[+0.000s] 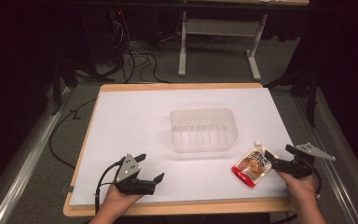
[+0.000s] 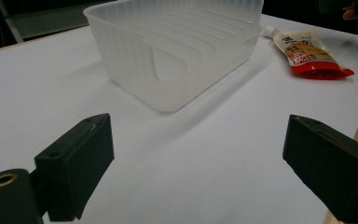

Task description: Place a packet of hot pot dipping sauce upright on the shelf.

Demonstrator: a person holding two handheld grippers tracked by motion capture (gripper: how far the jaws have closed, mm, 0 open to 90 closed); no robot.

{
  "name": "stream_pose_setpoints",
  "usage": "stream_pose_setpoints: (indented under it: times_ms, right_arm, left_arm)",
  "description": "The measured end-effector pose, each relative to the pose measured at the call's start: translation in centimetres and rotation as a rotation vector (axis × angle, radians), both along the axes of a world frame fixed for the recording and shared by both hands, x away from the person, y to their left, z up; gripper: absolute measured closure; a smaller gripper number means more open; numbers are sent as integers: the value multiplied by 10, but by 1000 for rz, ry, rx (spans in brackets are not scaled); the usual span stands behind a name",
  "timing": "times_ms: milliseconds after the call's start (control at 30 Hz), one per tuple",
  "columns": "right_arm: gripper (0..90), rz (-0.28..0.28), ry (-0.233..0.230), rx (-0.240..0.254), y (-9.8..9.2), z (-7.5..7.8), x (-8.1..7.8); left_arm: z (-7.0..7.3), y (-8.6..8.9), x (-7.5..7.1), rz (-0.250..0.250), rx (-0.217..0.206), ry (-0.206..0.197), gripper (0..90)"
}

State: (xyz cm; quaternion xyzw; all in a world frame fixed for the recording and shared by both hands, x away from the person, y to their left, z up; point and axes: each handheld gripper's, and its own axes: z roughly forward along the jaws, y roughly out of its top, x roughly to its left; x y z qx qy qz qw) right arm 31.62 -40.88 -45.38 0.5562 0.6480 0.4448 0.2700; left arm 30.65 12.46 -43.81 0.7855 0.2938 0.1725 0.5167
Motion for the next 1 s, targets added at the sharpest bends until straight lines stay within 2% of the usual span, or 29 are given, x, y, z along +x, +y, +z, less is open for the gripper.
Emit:
stream_pose_setpoints:
  times_ms: [200, 367, 400, 467, 533, 600, 700, 733, 767, 1000]
  right_arm:
    - [36, -37, 24, 24, -14, -5, 1]
    - [93, -63, 60, 95, -24, -12, 1]
    - [93, -63, 60, 95, -24, -12, 1]
    - [131, -76, 84, 137, -28, -15, 1]
    - [148, -76, 94, 150, -30, -16, 1]
    - [163, -80, 122, 195, -33, -18, 2]
    - [186, -71, 154, 231, -35, -18, 3]
    - [186, -71, 154, 231, -35, -18, 3]
    - [197, -65, 182, 262, -35, -19, 4]
    - [232, -38, 233, 292, -32, -22, 6]
  left_arm:
    - [0, 0, -1, -12, 2, -2, 130]
    - [0, -2, -1, -20, 14, 11, 159]
    - [0, -2, -1, -20, 16, 13, 159]
    - [1, -2, -1, -17, 17, 13, 189]
    - [2, -2, -2, -13, 21, 7, 204]
    - [2, -3, -2, -13, 28, 2, 206]
    - [2, -4, -3, -11, 45, -10, 205]
    - [2, -4, -3, -11, 45, -10, 206]
    - [2, -4, -4, -12, 56, -12, 205]
    - [1, -5, -5, -11, 70, -29, 229]
